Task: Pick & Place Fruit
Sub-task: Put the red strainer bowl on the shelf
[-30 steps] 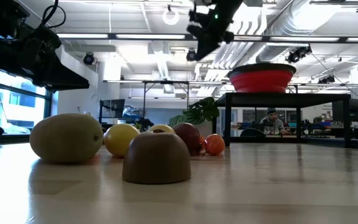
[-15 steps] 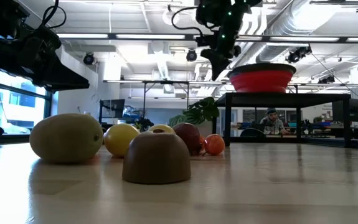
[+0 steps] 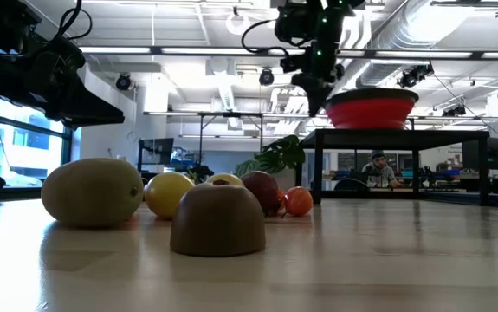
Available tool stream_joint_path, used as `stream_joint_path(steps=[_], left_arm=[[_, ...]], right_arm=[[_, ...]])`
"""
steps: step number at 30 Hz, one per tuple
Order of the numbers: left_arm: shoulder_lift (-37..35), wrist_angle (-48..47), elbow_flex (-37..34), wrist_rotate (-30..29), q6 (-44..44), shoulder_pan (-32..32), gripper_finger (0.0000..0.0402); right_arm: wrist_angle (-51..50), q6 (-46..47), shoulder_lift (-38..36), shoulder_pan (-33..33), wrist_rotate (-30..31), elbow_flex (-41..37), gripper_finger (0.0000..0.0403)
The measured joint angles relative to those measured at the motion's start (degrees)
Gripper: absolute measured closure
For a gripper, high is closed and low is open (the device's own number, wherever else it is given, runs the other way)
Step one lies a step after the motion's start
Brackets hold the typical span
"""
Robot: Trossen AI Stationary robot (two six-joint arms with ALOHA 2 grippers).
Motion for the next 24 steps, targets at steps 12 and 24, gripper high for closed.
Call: stream_joint_path(steps=[12,24], left_arm=[[0.0,-0.2,0.0,-0.1,0.0,0.0,0.0274],[0.0,-0.3,0.0,-0.1,1.5,0.0,0.0274]], right_arm=[[-7.2,2.4,0.0,0.0,0.9,0.0,0.0401],[-16.2,5.8,0.0,-0.1,0.8,0.0,0.0401]])
